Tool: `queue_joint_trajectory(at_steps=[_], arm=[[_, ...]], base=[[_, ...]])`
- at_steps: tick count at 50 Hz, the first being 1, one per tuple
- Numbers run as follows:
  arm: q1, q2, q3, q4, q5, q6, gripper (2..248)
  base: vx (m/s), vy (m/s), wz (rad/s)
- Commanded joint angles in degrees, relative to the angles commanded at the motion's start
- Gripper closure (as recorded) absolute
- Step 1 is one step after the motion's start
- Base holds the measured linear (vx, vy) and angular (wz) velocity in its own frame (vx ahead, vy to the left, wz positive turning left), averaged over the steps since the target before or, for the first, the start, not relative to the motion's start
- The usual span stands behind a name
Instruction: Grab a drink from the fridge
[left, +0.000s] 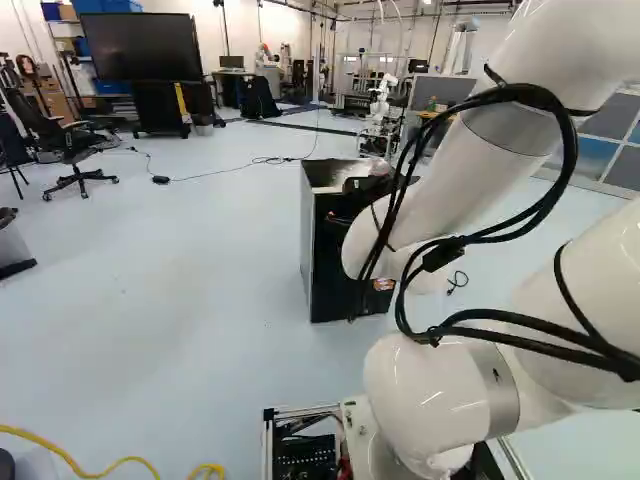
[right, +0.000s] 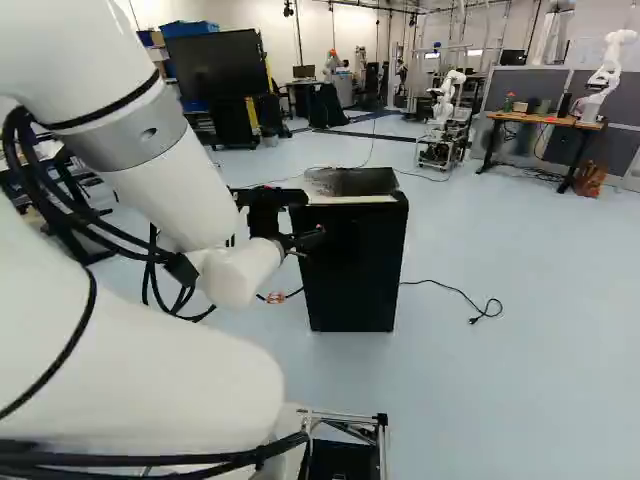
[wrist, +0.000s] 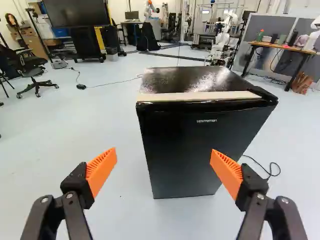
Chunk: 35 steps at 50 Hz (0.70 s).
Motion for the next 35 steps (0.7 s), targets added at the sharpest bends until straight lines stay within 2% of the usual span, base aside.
queue_joint_trajectory(at_steps=[16,35], arm=[[0.0,0.0,0.0,0.0,0.0,0.0,3],[0.0,0.0,0.0,0.0,0.0,0.0,3]], base=[[-0.002,0.129,-0.012],[0.026,0.096,-0.011]])
